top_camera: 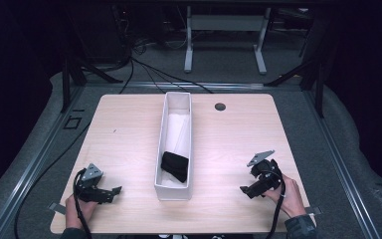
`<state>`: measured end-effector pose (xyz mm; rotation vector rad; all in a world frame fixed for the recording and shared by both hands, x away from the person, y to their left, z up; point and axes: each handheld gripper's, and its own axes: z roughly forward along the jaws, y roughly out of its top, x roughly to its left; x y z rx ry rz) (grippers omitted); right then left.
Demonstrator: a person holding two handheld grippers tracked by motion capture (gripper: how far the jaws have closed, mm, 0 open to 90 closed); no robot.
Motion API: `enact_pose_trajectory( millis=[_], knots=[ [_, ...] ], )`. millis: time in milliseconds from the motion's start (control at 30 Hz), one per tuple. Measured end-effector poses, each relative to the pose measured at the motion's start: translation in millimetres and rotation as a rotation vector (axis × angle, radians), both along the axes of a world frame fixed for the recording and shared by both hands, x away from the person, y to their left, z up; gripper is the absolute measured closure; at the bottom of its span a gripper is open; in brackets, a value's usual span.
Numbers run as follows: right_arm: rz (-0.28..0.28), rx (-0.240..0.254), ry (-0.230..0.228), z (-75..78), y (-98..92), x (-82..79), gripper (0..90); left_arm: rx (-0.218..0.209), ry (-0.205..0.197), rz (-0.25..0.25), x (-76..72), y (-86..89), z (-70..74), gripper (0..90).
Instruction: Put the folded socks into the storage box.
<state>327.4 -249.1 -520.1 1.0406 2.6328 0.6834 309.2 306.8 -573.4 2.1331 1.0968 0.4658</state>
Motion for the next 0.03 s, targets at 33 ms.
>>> enact_pose_trajectory(
  millis=[33],
  knots=[
    [-0.006,-0.005,-0.005,-1.6,-1.7,-0.7,0.0,0.000,0.000,0.000,0.0,0.0,0.0,1.4]
  ],
)
